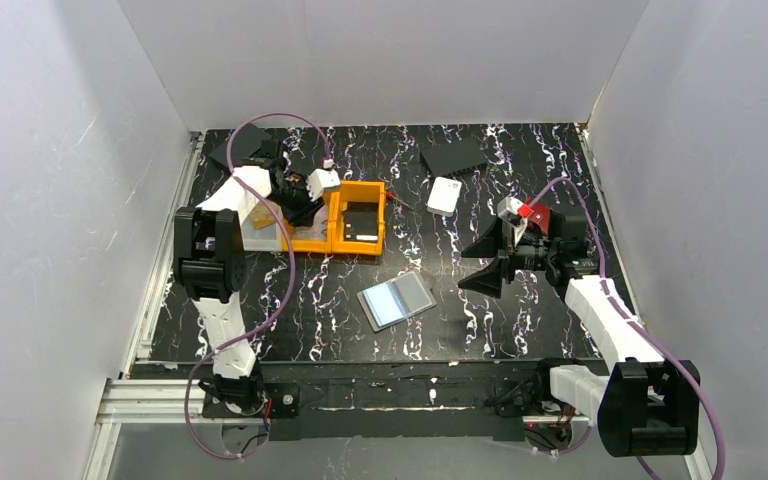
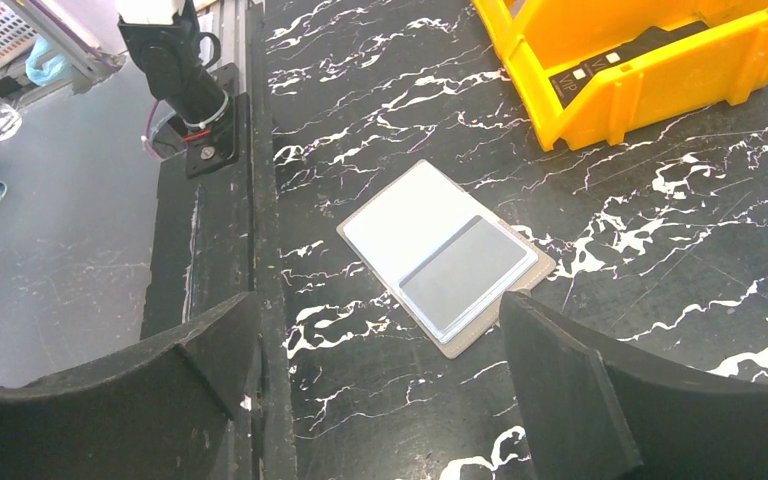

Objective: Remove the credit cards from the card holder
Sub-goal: Place the credit card in the storage box.

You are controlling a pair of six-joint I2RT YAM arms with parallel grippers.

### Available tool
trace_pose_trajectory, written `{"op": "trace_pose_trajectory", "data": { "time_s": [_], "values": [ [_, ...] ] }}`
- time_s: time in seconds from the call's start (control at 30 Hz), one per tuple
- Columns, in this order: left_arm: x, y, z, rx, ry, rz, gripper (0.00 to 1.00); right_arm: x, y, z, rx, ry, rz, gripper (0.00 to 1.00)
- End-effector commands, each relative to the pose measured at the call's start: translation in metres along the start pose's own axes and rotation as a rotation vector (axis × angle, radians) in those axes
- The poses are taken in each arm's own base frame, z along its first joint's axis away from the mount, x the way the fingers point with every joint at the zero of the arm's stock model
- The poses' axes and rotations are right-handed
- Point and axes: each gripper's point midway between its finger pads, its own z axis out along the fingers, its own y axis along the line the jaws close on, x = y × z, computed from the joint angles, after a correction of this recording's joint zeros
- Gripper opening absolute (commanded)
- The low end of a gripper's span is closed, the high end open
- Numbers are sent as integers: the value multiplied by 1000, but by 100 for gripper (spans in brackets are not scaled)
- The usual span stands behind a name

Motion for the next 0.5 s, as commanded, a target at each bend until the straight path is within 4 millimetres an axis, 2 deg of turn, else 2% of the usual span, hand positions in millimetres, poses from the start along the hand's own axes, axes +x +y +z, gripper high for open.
{"op": "trace_pose_trajectory", "data": {
  "time_s": [0.0,0.17,0.27,0.37,0.47],
  "values": [
    [-22,25,-21,-106,-33,6,34,-9,5,-2,-23,-25,-46,98],
    [-35,36,-38,-179,-53,-19,34,-9,5,-3,-22,-28,-46,98],
    [-50,41,-56,-255,-101,-96,35,-10,5,-3,-19,-30,-48,98],
    [-69,44,-81,-363,-207,-211,39,-12,5,-4,-13,-32,-62,98],
    [-95,35,-120,-485,-401,-338,51,-13,4,-5,-3,-33,-73,98]
  ]
}}
